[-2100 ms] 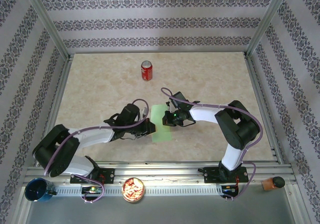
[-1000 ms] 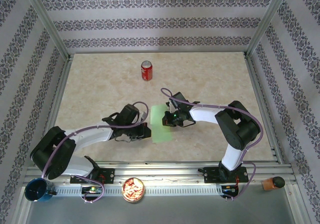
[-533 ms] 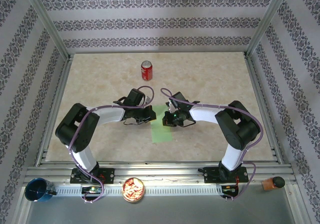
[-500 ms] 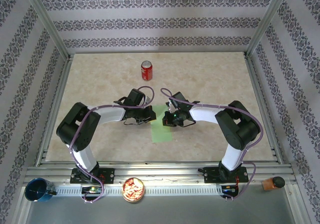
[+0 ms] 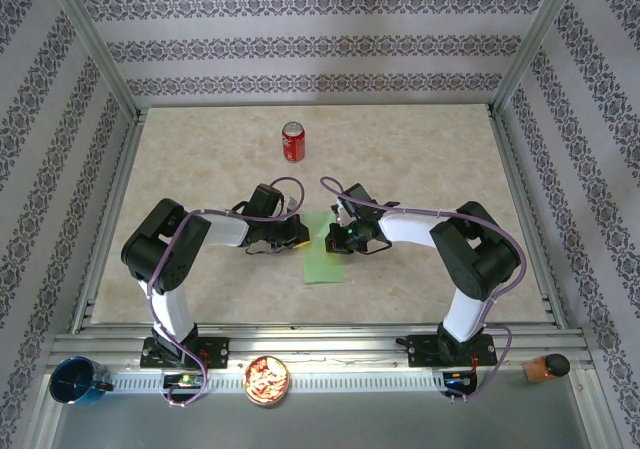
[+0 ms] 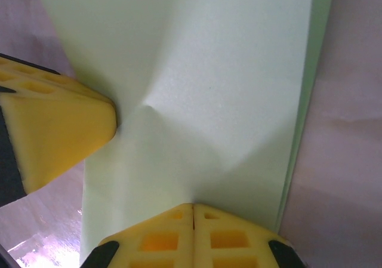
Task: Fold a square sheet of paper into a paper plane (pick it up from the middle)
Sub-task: First fold the square sheet of paper in half at the center of the table.
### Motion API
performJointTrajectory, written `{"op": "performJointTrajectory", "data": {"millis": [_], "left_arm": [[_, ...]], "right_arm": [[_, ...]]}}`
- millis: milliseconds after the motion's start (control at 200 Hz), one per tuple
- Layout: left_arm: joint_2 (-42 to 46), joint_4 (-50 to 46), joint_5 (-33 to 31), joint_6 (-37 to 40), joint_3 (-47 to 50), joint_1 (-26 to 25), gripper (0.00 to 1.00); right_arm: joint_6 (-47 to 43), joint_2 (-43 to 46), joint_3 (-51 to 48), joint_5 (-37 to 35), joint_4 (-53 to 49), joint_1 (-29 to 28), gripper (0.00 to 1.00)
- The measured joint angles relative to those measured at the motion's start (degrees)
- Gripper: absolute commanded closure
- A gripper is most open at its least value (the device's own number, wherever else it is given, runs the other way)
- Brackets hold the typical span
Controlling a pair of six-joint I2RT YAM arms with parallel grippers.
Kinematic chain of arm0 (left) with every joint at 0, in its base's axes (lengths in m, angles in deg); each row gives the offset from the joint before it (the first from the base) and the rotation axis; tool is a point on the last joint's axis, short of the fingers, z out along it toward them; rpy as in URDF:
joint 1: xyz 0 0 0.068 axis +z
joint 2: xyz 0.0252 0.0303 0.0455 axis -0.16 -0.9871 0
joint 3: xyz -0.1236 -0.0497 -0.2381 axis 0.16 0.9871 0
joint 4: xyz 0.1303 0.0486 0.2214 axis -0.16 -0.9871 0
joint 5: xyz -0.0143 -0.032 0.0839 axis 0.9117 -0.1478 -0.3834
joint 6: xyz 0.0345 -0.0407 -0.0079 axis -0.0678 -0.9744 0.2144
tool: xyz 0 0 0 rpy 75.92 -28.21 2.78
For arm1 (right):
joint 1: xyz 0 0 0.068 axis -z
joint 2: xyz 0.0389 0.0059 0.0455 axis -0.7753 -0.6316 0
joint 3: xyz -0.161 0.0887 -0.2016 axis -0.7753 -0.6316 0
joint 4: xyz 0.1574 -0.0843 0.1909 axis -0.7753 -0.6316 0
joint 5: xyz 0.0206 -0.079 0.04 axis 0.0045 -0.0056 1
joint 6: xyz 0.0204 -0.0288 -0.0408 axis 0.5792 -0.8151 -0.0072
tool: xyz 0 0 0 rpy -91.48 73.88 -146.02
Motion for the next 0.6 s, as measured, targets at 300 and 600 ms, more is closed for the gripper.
{"op": "performJointTrajectory", "data": {"millis": [300, 600], "left_arm": [[4.79, -9.84, -4.2, 1.2, -1.03, -0.2, 1.0], [3.93, -10.82, -2.67, 2.27, -6.84, -0.09, 0.99]], "right_arm": [[-2.62, -0.07, 0.81, 0.09, -2.47, 0.44, 1.0], [-5.57, -1.4, 2.75, 1.55, -5.05, 1.14, 1.0]]}}
